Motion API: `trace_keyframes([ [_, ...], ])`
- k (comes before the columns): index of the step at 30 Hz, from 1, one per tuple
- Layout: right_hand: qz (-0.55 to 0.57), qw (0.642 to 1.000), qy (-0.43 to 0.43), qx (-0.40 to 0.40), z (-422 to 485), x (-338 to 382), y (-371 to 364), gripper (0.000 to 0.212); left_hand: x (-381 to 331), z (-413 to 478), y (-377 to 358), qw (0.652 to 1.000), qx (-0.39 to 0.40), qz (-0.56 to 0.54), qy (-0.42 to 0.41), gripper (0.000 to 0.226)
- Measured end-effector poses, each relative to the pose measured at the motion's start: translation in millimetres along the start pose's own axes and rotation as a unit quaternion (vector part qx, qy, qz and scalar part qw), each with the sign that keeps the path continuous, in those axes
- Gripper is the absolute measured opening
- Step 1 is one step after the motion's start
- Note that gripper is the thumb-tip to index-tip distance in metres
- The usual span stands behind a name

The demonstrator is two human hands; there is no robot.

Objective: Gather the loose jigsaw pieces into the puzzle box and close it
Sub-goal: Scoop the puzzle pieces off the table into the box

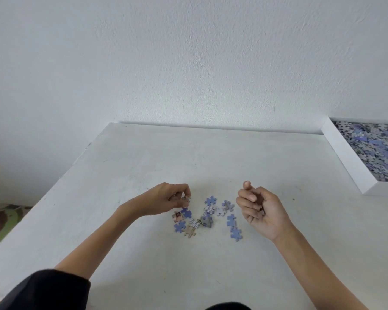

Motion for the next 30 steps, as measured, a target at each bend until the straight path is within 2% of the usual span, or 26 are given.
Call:
trace_keyframes([
  [2,-0.159,0.985,0.03,-0.055,-5,4,1,0.009,0,-1,1,0.995,-0.009,-0.093,0.017,0.014],
  [3,-0.283,0.955,0.053,-0.078,-7,6,1,0.009,0,-2,0,0.983,-0.006,-0.181,0.034,0.016],
  [5,-0.511,0.85,0.108,-0.066,-12,5,-10,0.012,0,-3,-2,0.935,-0.001,-0.35,0.05,0.013],
  [6,-0.581,0.802,0.132,-0.039,-13,-1,-19,0.009,-1,-2,-3,0.904,-0.001,-0.425,0.052,0.012],
  [8,-0.656,0.738,0.158,0.012,-14,-14,-27,0.017,-2,1,-4,0.828,0.005,-0.558,0.05,0.015],
  [11,-0.75,0.638,0.174,0.015,-13,-26,-28,0.033,-1,2,-2,0.711,0.013,-0.703,0.035,0.008],
  [12,-0.773,0.607,0.184,0.008,-13,-28,-30,0.035,-1,1,-1,0.685,0.013,-0.728,0.028,0.01],
  [13,-0.784,0.59,0.194,0.003,-13,-30,-31,0.034,0,0,0,0.675,0.013,-0.737,0.028,0.011],
  [14,-0.785,0.586,0.203,0.001,-13,-31,-33,0.032,2,-1,1,0.683,0.011,-0.729,0.038,0.015],
  [15,-0.781,0.588,0.21,0.0,-12,-31,-33,0.03,4,-3,1,0.71,0.008,-0.702,0.056,0.023],
  [18,-0.77,0.596,0.229,0.0,-11,-28,-33,0.024,6,-9,3,0.854,0.002,-0.511,0.1,0.044],
  [20,-0.747,0.619,0.243,0.009,-11,-24,-32,0.023,4,-13,6,0.931,-0.008,-0.353,0.089,0.039],
  [22,-0.727,0.637,0.256,0.016,-11,-21,-33,0.023,4,-15,10,0.975,-0.029,-0.209,0.066,0.03],
  [25,-0.722,0.639,0.264,0.022,-10,-19,-33,0.023,4,-16,14,0.996,-0.046,-0.068,0.026,0.023],
  [28,-0.715,0.647,0.264,0.016,-8,-17,-31,0.024,4,-16,11,0.999,-0.048,-0.019,-0.018,0.032],
  [30,-0.708,0.658,0.256,0.011,-6,-15,-30,0.024,4,-15,7,0.998,-0.056,-0.008,-0.019,0.031],
])
Point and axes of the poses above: each hand's wrist, its own z-axis towards the middle knuckle, its own y-axis out of the back of the hand, x = y × z, the point moved 7 cm from there along z, towards the middle knuckle, and after that the axes turned 13 degrees about z, right-handed, at the moved point
